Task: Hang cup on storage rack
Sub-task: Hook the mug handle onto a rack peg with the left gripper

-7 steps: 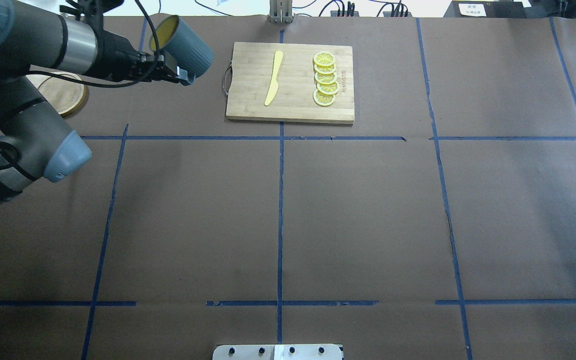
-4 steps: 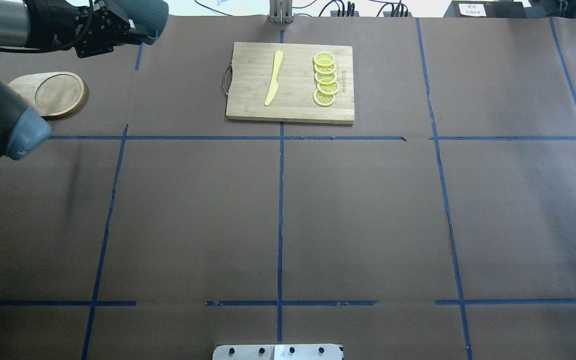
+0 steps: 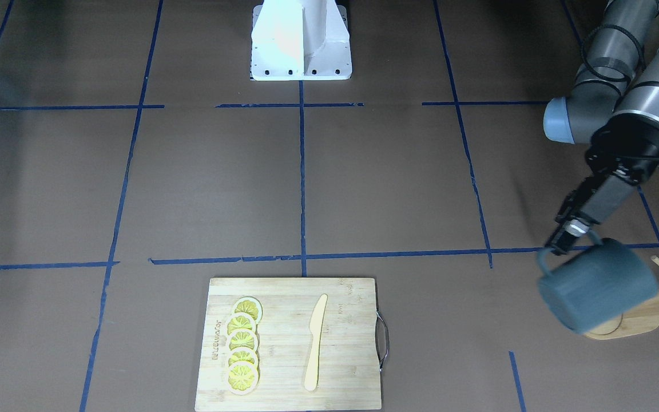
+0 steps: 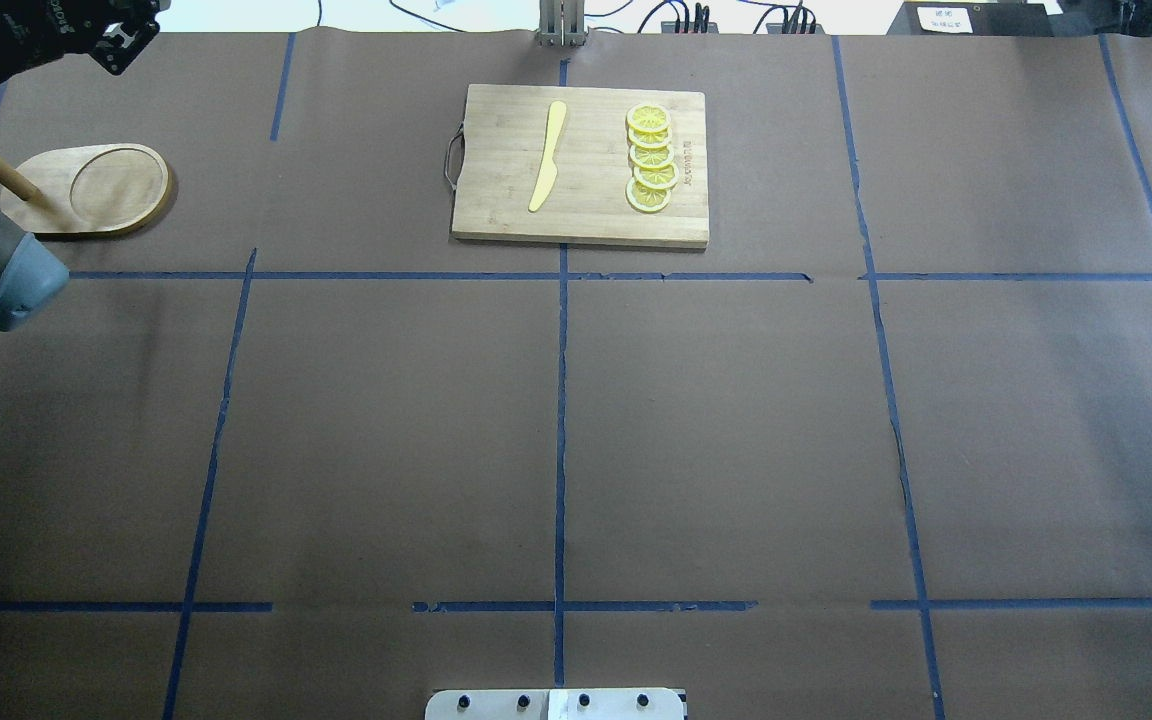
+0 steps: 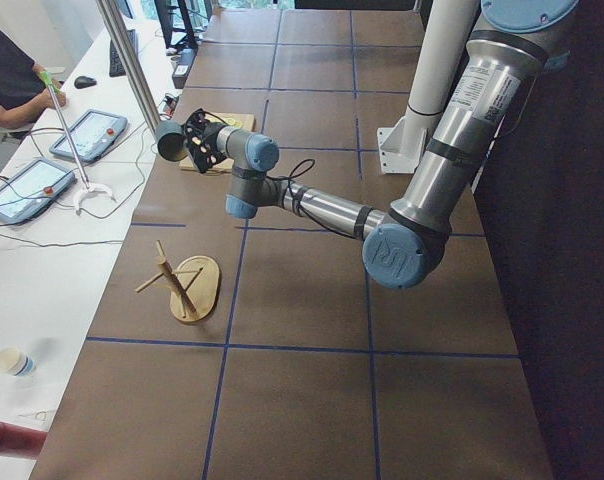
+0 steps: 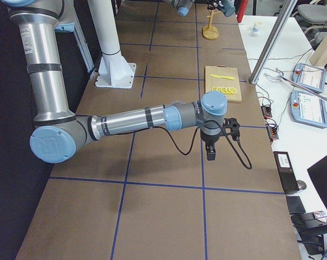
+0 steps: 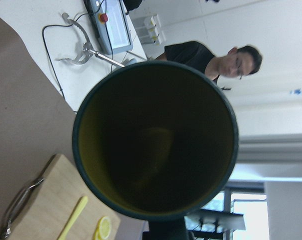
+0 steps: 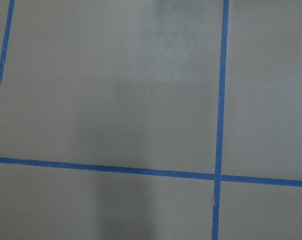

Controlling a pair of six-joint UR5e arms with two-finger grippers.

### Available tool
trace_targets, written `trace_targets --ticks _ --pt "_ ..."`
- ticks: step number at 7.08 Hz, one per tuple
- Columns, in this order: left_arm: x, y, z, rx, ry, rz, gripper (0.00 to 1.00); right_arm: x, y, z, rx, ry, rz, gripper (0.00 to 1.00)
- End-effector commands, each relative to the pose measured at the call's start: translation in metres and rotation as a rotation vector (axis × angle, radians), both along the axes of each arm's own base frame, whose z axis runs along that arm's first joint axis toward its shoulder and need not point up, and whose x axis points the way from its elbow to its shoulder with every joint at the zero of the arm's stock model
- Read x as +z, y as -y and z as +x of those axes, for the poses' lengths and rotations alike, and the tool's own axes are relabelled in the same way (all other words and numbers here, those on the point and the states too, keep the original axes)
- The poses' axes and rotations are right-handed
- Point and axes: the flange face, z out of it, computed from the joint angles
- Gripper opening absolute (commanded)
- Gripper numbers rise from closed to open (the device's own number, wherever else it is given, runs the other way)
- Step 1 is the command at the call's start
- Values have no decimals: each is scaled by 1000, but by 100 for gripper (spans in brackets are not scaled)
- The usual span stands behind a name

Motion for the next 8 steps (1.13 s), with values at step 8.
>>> trace_targets --ticks 8 --pt "138 40 -46 -183 -395 -302 0 -26 -3 7 11 4 50 100"
